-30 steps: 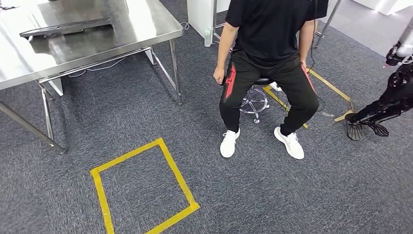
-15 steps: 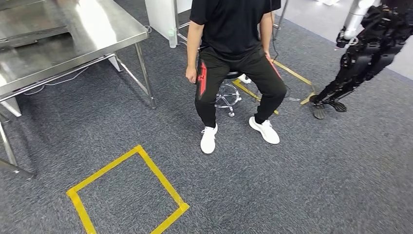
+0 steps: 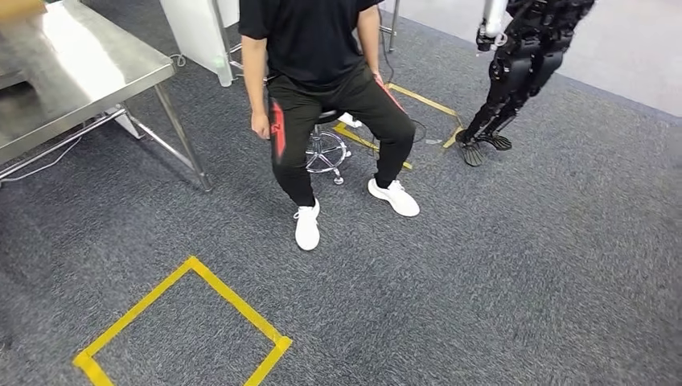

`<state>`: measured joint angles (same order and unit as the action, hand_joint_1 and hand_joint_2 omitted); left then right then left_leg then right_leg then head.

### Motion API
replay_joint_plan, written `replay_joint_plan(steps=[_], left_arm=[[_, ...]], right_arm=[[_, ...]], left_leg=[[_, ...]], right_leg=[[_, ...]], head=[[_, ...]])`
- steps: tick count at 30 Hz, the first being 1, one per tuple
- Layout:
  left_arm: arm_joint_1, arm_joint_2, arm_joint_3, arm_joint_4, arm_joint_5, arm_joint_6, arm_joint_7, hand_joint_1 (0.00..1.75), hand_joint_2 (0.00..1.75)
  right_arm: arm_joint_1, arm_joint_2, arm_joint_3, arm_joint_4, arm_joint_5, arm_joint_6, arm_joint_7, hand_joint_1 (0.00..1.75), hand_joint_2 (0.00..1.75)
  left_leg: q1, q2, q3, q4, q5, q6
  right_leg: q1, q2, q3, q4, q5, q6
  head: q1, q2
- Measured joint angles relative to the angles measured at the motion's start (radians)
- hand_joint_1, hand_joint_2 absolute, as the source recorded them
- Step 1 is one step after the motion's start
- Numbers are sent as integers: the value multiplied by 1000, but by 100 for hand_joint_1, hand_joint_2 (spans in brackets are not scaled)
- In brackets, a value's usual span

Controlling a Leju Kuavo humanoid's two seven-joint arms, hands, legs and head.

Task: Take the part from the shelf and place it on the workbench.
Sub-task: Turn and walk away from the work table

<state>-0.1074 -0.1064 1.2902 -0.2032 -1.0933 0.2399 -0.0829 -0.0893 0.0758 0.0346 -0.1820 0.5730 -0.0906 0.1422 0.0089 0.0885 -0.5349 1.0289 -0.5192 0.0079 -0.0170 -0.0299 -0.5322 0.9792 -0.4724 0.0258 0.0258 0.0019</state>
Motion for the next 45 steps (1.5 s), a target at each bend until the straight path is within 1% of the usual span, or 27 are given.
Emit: replay_joint_plan(steps=[2, 4, 5, 7, 8, 10, 12, 13, 15, 17, 19, 21, 23, 24, 26, 27, 29, 30, 31, 33, 35, 36, 38, 40, 42, 44, 45], left_arm=[[2, 3, 5, 0, 10, 19, 10, 0, 0], [6, 1, 14, 0, 22, 45, 17, 0, 0], [8, -1, 19, 0, 26, 58, 19, 0, 0], [8, -6, 25, 0, 29, 76, 19, 0, 0], [8, -8, 27, 0, 30, 80, 19, 0, 0], [8, -13, 30, 1, 31, 84, 18, 0, 0], [7, -16, 33, 1, 32, 85, 17, 0, 0], [6, -18, 33, 1, 32, 85, 17, 0, 0], [4, -20, 33, 1, 31, 85, 16, 0, 0], [6, -20, 33, 1, 23, 75, 9, 0, 0], [10, -19, 31, 1, 3, 43, -10, 0, 0], [16, -13, 17, 1, -41, -20, -51, 0, 0], [19, 0, -16, 1, -108, -100, -105, 0, 0], [20, 9, -38, 1, -143, -133, -127, 0, 0], [20, 26, -86, 1, -194, -172, -148, 0, 0], [20, 32, -108, 1, -206, -181, -148, 0, 0], [16, 39, -133, 1, -204, -185, -138, 0, 0], [14, 41, -139, 1, -196, -183, -130, 0, 0], [12, 42, -142, 1, -183, -180, -121, 0, 0], [13, 43, -140, 1, -150, -168, -103, 0, 0], [17, 42, -131, 1, -124, -155, -92, 0, 0], [19, 42, -126, 1, -117, -151, -89, 0, 0], [20, 41, -120, 1, -105, -141, -87, 0, 0], [21, 38, -109, 2, -91, -127, -86, 0, 0], [21, 33, -97, 2, -81, -114, -85, 0, 0], [20, 29, -90, 2, -78, -107, -88, 0, 0], [18, 27, -87, 1, -78, -104, -90, 0, 0]], right_arm=[[0, 6, 8, 0, 16, 10, -3, 0, 0], [-2, 10, 19, 0, 34, 21, -3, 0, 0], [-2, 11, 26, 0, 42, 25, -3, 0, 0], [-2, 10, 36, 0, 51, 31, -5, 0, 0], [-2, 9, 40, 0, 53, 32, -6, 0, 0], [-5, 8, 46, 0, 55, 34, -8, 0, 0], [-7, 7, 49, 0, 55, 34, -11, 0, 0], [-5, 6, 50, 0, 55, 34, -13, 0, 0], [-2, 2, 50, 0, 52, 35, -19, 0, 0], [-2, -5, 50, 0, 39, 41, -27, 0, 0], [-2, -17, 43, 0, 10, 52, -33, 0, 0], [6, -32, 21, 0, -41, 59, -31, 0, 0], [20, -47, -19, 0, -114, 59, -26, 0, 0], [27, -53, -46, 0, -151, 56, -25, 0, 0], [36, -57, -99, 0, -202, 44, -29, 0, 0], [40, -57, -123, 0, -213, 36, -35, 0, 0], [47, -55, -154, 0, -213, 24, -46, 0, 0], [50, -52, -163, 0, -204, 20, -50, 0, 0], [53, -49, -167, 0, -190, 17, -54, 0, 0], [53, -42, -169, 0, -152, 16, -64, 0, 0], [50, -37, -164, 0, -121, 18, -72, 0, 0], [50, -35, -160, 0, -113, 18, -74, 0, 0], [49, -34, -155, 0, -97, 20, -76, 0, 0], [41, -34, -147, 0, -75, 23, -74, 0, 0], [27, -35, -137, -1, -58, 29, -66, 0, 0], [18, -35, -131, -2, -51, 31, -57, 0, 0], [16, -35, -129, -2, -50, 31, -54, 0, 0]], left_leg=[[5, -64, -38, 92, -62, -7], [7, -89, -94, 215, -120, -12], [10, -91, -110, 246, -124, -16], [21, -95, -92, 201, -75, -23], [30, -108, -64, 139, -39, -28], [41, -148, -19, 41, -2, -34], [33, -162, -12, 20, -6, -21], [27, -150, -14, 20, -3, -9], [22, -124, -13, 12, 5, 12], [21, -96, -13, 4, 12, 27], [15, -66, -16, 3, 13, 32], [10, -39, -18, 3, 12, 32], [8, -17, -16, 3, 11, 32], [7, -9, -14, 3, 10, 30], [3, 11, -8, 3, 5, 21], [2, 23, -4, 2, 2, 15], [4, 47, 6, -2, -4, 3], [7, 36, 8, 5, -12, -2], [10, 11, 1, 28, -30, -6], [13, -60, -46, 135, -96, -11], [13, -88, -107, 256, -146, -13], [14, -91, -121, 277, -143, -14], [19, -98, -99, 212, -81, -15], [30, -146, -51, 88, -13, -17], [31, -183, -33, 30, 6, -12], [23, -165, -33, 25, 6, 4], [20, -153, -30, 20, 9, 15]], right_leg=[[-11, 20, 2, -5, 8, -13], [-10, 44, -2, -4, 11, -18], [-10, 57, -3, -2, 11, -17], [-14, 86, -5, 5, 10, -14], [-16, 100, -7, 13, 7, -10], [-13, 125, -20, 35, -2, 5], [-10, 146, -38, 43, -2, 24], [-11, 157, -46, 40, 2, 33], [-13, 137, -60, 53, -2, 44], [-11, 79, -102, 137, -42, 37], [-7, 48, -167, 268, -97, 31], [-6, 42, -185, 320, -111, 36], [-5, 23, -125, 221, -75, 46], [-2, -5, -84, 147, -54, 45], [11, -52, -33, 50, -24, 33], [17, -60, -29, 36, -19, 24], [16, -32, -28, 31, -11, 9], [11, -18, -23, 26, -7, 3], [4, -5, -18, 22, -2, -5], [-2, 20, -16, 17, 3, -17], [0, 51, -17, 18, 3, -21], [1, 67, -16, 18, 3, -21], [0, 97, -11, 20, 3, -20], [2, 125, -15, 32, -2, -13], [5, 151, -34, 44, -6, 2], [4, 175, -50, 45, -5, 18], [2, 168, -55, 51, -6, 23]], head=[[-3, 0], [-3, 0], [-3, 0], [-3, 0], [-3, 0], [-3, 0], [-4, 0], [-4, 0], [-4, 0], [-2, 0], [0, 0], [-1, 0], [0, 0], [0, 0], [-1, 0], [-1, 0], [-2, 0], [-3, 0], [-4, 0], [-5, 0], [-6, 0], [-6, 0], [-6, 0], [-5, 0], [-3, 0], [-1, 0], [-1, 0]])
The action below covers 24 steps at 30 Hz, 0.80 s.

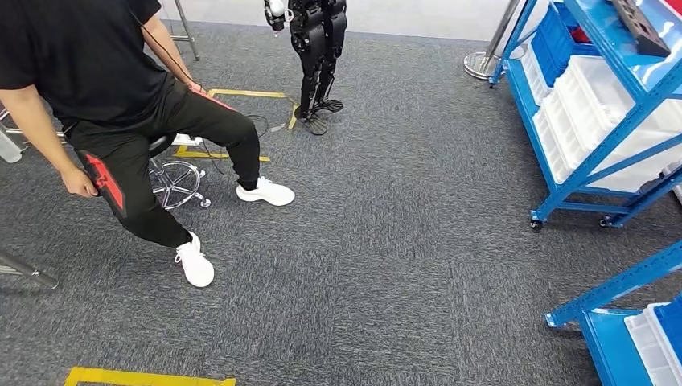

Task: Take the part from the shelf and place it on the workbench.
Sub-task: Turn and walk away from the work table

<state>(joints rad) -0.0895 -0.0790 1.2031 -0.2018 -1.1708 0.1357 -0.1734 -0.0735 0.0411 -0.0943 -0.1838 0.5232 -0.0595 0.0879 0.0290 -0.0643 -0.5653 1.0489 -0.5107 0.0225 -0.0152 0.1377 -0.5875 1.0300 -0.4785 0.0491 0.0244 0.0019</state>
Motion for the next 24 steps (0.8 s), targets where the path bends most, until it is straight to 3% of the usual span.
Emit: replay_joint_plan(steps=[2, 4, 6, 7, 9, 10, 12, 14, 15, 17, 19, 21, 22, 24], left_arm=[[-1, -2, 5, 0, 0, 5, -6, 0, 0], [2, -2, 8, 0, -1, 8, -9, 0, 0], [3, -1, 11, 0, -2, 10, -9, 0, 0], [2, -1, 12, 0, -2, 11, -9, 0, 0], [2, -1, 13, 0, -2, 12, -9, 0, 0], [2, -1, 14, 0, -3, 12, -9, 0, 0], [2, -1, 14, 0, -3, 15, -9, 0, 0], [0, -3, 14, 0, -3, 21, -9, 0, 0], [-2, -4, 15, 0, -3, 25, -8, 0, 0], [-5, -6, 15, 0, -2, 30, -8, 0, 0], [-1, -8, 16, 0, -2, 32, -7, 0, 0], [2, -8, 18, 0, -2, 33, -6, 0, 0], [3, -8, 19, 0, -2, 33, -6, 0, 0], [3, -7, 19, 0, -4, 32, -6, 0, 0]], right_arm=[[-5, 1, 1, 0, 0, 0, 4, 0, 0], [-11, 2, 1, 0, -1, -1, 4, 0, 0], [-13, 2, 1, 0, -2, -1, 4, 0, 0], [-12, 1, 1, 0, -2, -1, 3, 0, 0], [-11, 1, 1, -1, -2, -2, 2, 0, 0], [-13, 1, 1, -1, -2, -3, 0, 0, 0], [-17, 1, 1, -2, 0, -7, -3, 0, 0], [-18, -1, 1, -2, 8, -13, -6, 0, 0], [-18, -2, 1, -2, 12, -15, -8, 0, 0], [-18, -3, 2, -2, 20, -17, -7, 0, 0], [-20, -3, 2, -2, 24, -17, -6, 0, 0], [-22, -3, 3, -2, 24, -17, -5, 0, 0], [-20, -3, 3, -2, 24, -17, -4, 0, 0], [-18, -3, 3, -2, 23, -16, -1, 0, 0]], left_leg=[[0, 28, 6, -12, 7, 16], [-6, 59, 9, -15, 7, 23], [-11, 90, 10, -15, 4, 25], [-13, 103, 11, -15, 2, 24], [-14, 126, 17, -15, -2, 20], [-15, 137, 21, -15, -6, 15], [-18, 158, 31, -15, -14, 3], [-16, 180, 43, -20, -21, -9], [-13, 181, 48, -19, -25, -15], [-8, 140, 38, 21, -56, -23], [-6, 82, -15, 133, -117, -26], [-6, 64, -72, 230, -148, -29], [-6, 62, -83, 235, -133, -30], [-3, 51, -55, 146, -59, -30]], right_leg=[[0, -53, -28, 57, -27, 0], [0, -109, -94, 182, -79, -5], [-1, -124, -141, 269, -104, 0], [-1, -127, -138, 262, -96, 6], [-1, -154, -76, 143, -50, 18], [3, -181, -41, 76, -27, 19], [12, -219, -2, 0, 1, 6], [20, -205, -2, -6, 8, -13], [15, -193, 4, -11, 11, -21], [5, -168, 18, -24, 20, -38], [3, -143, 25, -29, 24, -49], [8, -114, 25, -28, 23, -52], [9, -99, 26, -27, 22, -52], [9, -69, 28, -22, 21, -51]], head=[[4, 0], [8, 0], [8, 0], [8, 0], [8, 0], [8, 0], [7, 0], [7, 0], [7, 0], [4, 0], [2, 0], [1, 0], [1, 0], [1, 0]])
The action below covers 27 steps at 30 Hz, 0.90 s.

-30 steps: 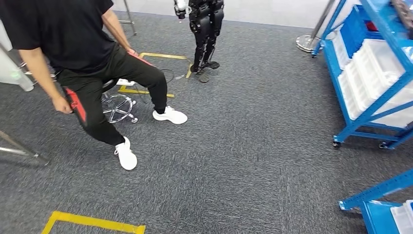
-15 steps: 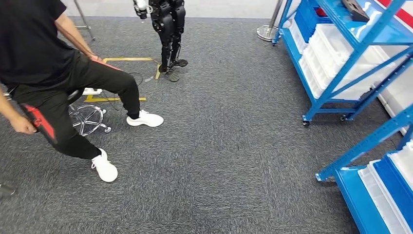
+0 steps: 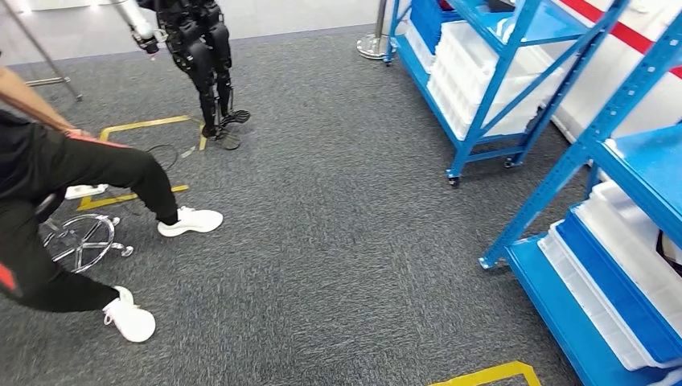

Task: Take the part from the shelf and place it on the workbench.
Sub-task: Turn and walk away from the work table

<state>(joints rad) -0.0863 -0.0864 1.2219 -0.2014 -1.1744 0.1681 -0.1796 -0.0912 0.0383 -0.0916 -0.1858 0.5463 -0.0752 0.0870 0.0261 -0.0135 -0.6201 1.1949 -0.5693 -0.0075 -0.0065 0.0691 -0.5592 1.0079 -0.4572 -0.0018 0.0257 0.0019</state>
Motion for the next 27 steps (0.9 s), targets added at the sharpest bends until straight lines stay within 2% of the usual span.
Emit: replay_joint_plan(steps=[2, 4, 9, 11, 12, 14, 15, 16, 17, 18, 19, 20, 21, 22, 23, 24, 25, 27], left_arm=[[0, 1, 0, 0, -3, -3, 0, 0, 0], [0, 2, -1, 0, -7, -6, 0, 0, 0], [-1, 3, -1, 0, -7, -7, 0, 0, 0], [-1, 3, -1, 0, -7, -8, 0, 0, 0], [-2, 3, 0, 0, -8, -8, 0, 0, 0], [-2, 4, 0, 0, -12, -9, -2, 0, 0], [-2, 5, 0, 0, -15, -10, -3, 0, 0], [-1, 7, 0, 0, -17, -10, -4, 0, 0], [-1, 7, 0, 0, -19, -10, -4, 0, 0], [-1, 7, 0, 0, -19, -11, -5, 0, 0], [-1, 9, 0, 0, -19, -11, -5, 0, 0], [0, 11, 0, -1, -19, -12, -5, 0, 0], [-1, 12, 0, -1, -19, -13, -6, 0, 0], [-2, 13, -1, -1, -20, -14, -6, 0, 0], [-5, 12, -1, -1, -20, -15, -6, 0, 0], [-7, 11, -1, -1, -20, -16, -6, 0, 0], [-9, 11, -1, -1, -20, -17, -6, 0, 0], [-8, 11, -1, -1, -21, -19, -6, 0, 0]], right_arm=[[2, 1, 0, 0, -5, 0, 2, 0, 0], [3, 1, 0, 0, -10, 0, 2, 0, 0], [4, 1, 0, 0, -12, -1, 2, 0, 0], [9, 1, 0, 0, -13, -2, 2, 0, 0], [13, 0, 0, 0, -13, -3, 1, 0, 0], [18, 0, -1, 0, -14, -4, 1, 0, 0], [21, 0, -1, 0, -15, -5, 0, 0, 0], [22, 0, -2, 0, -15, -6, 0, 0, 0], [24, 0, -2, 0, -15, -6, 0, 0, 0], [25, 0, -2, 0, -15, -6, 0, 0, 0], [25, 0, -2, 0, -15, -6, 0, 0, 0], [23, 0, -2, 0, -15, -7, 0, 0, 0], [23, 1, -2, 0, -15, -7, 0, 0, 0], [23, 1, -2, 0, -14, -7, -1, 0, 0], [23, 0, -2, 0, -14, -7, -1, 0, 0], [23, -1, -2, 0, -14, -7, -1, 0, 0], [23, -2, -3, 0, -14, -8, 0, 0, 0], [22, -2, -3, 0, -14, -8, 2, 0, 0]], left_leg=[[4, -36, 44, -112, 56, 2], [4, -55, 58, -151, 65, 6], [1, -47, 57, -152, 65, 10], [-5, -41, 58, -152, 65, 17], [-6, -32, 61, -157, 69, 26], [-7, 14, 68, -174, 78, 44], [-6, 42, 71, -182, 81, 51], [-8, 68, 73, -185, 80, 51], [-6, 84, 75, -184, 78, 47], [-6, 95, 79, -184, 75, 42], [-7, 107, 84, -183, 69, 34], [-8, 117, 91, -183, 64, 25], [-10, 129, 98, -184, 59, 16], [-9, 141, 106, -186, 55, 8], [-6, 149, 113, -188, 52, 1], [-2, 140, 117, -183, 44, -6], [2, 116, 112, -164, 27, -10], [5, 48, 66, -61, -36, -11]], right_leg=[[3, 26, -4, 8, -4, 7], [6, 41, -11, 14, -7, 14], [6, 46, -14, 14, -7, 17], [5, 52, -21, 11, -5, 23], [4, 56, -24, 12, -4, 28], [-2, 3, -90, 136, -58, 39], [-7, -27, -120, 197, -82, 48], [-15, -61, -138, 232, -97, 58], [-21, -73, -118, 197, -81, 72], [-26, -98, -79, 124, -56, 81], [-25, -128, -45, 64, -34, 85], [-23, -148, -24, 27, -21, 80], [-18, -160, -16, 11, -15, 70], [-13, -153, -17, 11, -13, 59], [-14, -137, -16, 10, -12, 47], [-17, -124, -14, 8, -11, 38], [-20, -111, -10, 6, -9, 29], [-21, -84, -6, 5, -6, 14]], head=[[0, 0], [1, 0], [2, 0], [1, 0], [1, 0], [5, 0], [6, 0], [8, 0], [8, 0], [8, 0], [8, 0], [7, 0], [6, 0], [6, 0], [5, 0], [5, 0], [3, 0], [0, 0]])
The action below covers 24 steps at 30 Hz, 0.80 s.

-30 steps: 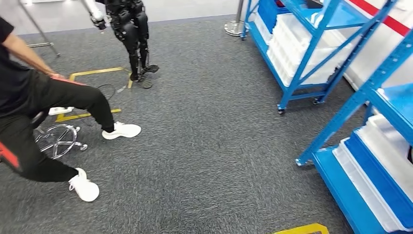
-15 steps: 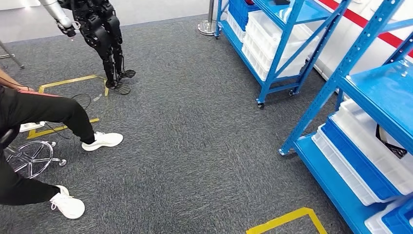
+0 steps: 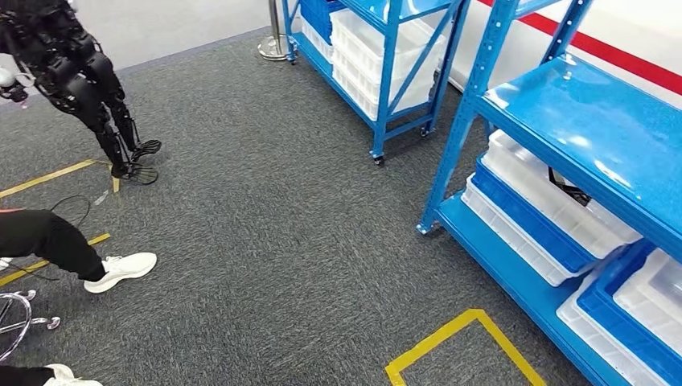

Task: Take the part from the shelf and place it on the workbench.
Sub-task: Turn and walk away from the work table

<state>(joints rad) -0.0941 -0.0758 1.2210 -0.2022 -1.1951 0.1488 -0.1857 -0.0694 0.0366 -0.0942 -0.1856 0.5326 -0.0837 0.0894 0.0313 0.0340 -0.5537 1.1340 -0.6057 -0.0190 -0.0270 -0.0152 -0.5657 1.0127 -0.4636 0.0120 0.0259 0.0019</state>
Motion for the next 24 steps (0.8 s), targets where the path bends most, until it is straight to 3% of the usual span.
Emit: replay_joint_plan(steps=[2, 3, 4, 6, 8, 10, 12, 14, 16, 18, 19, 21, 22, 24], left_arm=[[5, 0, 0, 0, 0, -1, 0, 0, 0], [7, 0, 0, 0, 0, -1, 0, 0, 0], [7, 1, 0, 0, 0, -1, 0, 0, 0], [7, 1, 0, 0, 0, -1, 0, 0, 0], [6, 1, 0, 0, 0, -1, 0, 0, 0], [6, 2, 0, 0, 0, -1, 1, 0, 0], [6, 1, 0, 0, 0, -1, 3, 0, 0], [5, -1, 0, 0, 1, -1, 3, 0, 0], [6, -1, 0, 0, 1, -1, 3, 0, 0], [7, -1, 0, 0, 1, 0, 3, 0, 0], [7, -1, 0, 0, 1, 0, 3, 0, 0], [7, -3, 0, 0, 1, 0, 4, 0, 0], [7, -2, 0, 0, 1, 0, 5, 0, 0], [7, -1, 0, 0, 1, 0, 5, 0, 0]], right_arm=[[-1, 1, 0, 0, 0, 0, 1, 0, 0], [0, 1, 0, 0, 0, 0, 1, 0, 0], [1, 1, 0, 0, 0, 0, 1, 0, 0], [3, 1, 0, 0, 0, 0, 2, 0, 0], [1, 2, 0, 0, 2, 0, 2, 0, 0], [0, 2, 0, 0, 4, 0, 2, 0, 0], [2, 1, 0, 0, 6, -1, 2, 0, 0], [3, 0, -1, 0, 6, -1, 2, 0, 0], [-1, 0, -1, 0, 9, -1, 3, 0, 0], [-3, 0, -1, 0, 13, -1, 3, 0, 0], [-3, 0, -2, 0, 15, -1, 3, 0, 0], [-1, -2, -1, 0, 16, -1, 3, 0, 0], [-1, -1, -1, 0, 17, 0, 3, 0, 0], [-6, -1, -1, 0, 20, 0, 3, 0, 0]], left_leg=[[-1, -31, -70, 131, -57, 4], [-2, -35, -92, 163, -59, 7], [-3, -38, -96, 156, -38, 11], [-3, -57, -57, 44, 46, 22], [-3, -97, -11, -69, 99, 28], [-9, -108, 1, -102, 104, 31], [-13, -85, 6, -112, 111, 41], [-12, -60, 13, -128, 119, 54], [-13, -31, 16, -135, 122, 61], [-15, -1, 15, -134, 120, 62], [-14, 13, 15, -134, 118, 61], [-10, 37, 20, -133, 114, 54], [-11, 48, 24, -132, 110, 48], [-15, 70, 35, -130, 99, 32]], right_leg=[[8, 30, -1, 0, 0, -7], [12, 46, 0, 1, -1, -8], [15, 62, 2, 1, -1, -8], [17, 93, 8, 1, -1, -7], [21, 118, 7, 3, -1, -4], [22, 137, -1, 2, 1, 5], [21, 146, -12, 2, 2, 18], [23, 104, -35, 42, -18, 22], [22, 48, -92, 154, -68, 17], [17, 32, -146, 258, -103, 21], [13, 28, -149, 265, -100, 30], [3, 5, -93, 163, -58, 53], [1, -25, -56, 93, -35, 60], [2, -68, -6, 7, -8, 57]], head=[[-1, 0], [-1, 0], [-1, 0], [-1, 0], [0, 0], [0, 0], [0, 0], [2, 0], [6, 0], [6, 0], [6, 0], [7, 0], [7, 0], [6, 0]])
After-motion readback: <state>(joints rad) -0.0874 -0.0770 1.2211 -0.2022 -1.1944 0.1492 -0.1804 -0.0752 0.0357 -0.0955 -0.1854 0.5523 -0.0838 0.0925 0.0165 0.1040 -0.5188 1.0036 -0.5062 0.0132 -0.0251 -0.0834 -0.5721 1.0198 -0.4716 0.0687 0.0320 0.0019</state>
